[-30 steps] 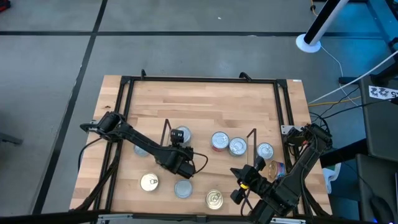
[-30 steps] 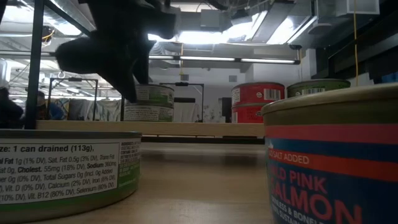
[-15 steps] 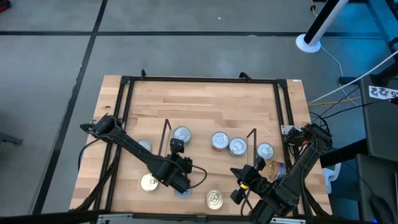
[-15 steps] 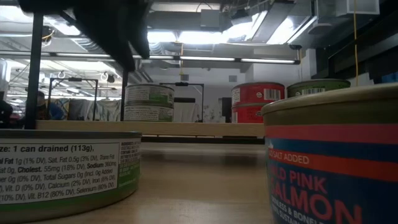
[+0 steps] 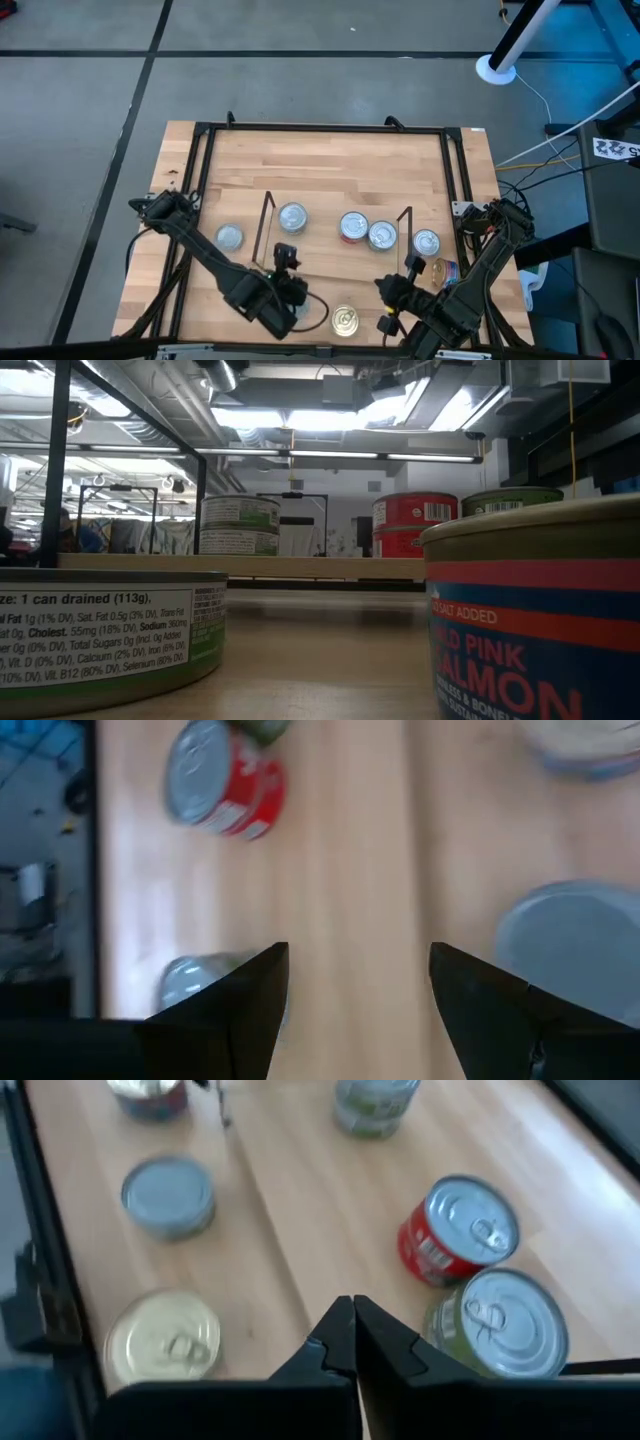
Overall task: Stack canned seafood by type on shelf
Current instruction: Stack the green white tuna can on top of the green white tuna cans on the shelf
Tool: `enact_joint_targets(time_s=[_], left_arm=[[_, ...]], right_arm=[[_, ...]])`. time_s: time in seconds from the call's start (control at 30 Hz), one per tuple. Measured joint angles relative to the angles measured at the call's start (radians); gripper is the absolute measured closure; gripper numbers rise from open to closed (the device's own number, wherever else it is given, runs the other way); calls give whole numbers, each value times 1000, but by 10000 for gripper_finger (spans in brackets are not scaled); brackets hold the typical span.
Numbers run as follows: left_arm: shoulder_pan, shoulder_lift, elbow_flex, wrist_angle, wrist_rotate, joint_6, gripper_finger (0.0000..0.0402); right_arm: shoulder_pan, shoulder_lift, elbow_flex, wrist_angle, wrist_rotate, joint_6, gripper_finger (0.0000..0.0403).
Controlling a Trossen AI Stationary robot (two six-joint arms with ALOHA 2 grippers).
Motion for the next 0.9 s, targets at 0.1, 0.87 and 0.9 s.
enact_joint_targets(time_s=[0.1,0.87,0.9], left_arm=[[-25,0,0,65,38,0,164],[-161,6,-8,136,241,-122,164],[-169,8,-9,135,242,-120,164]], right_arm=[[0,0,0,39,-49,-59,398],[-15,0,0,410,-236,-362,397],[-21,0,0,414,-257,-381,395]])
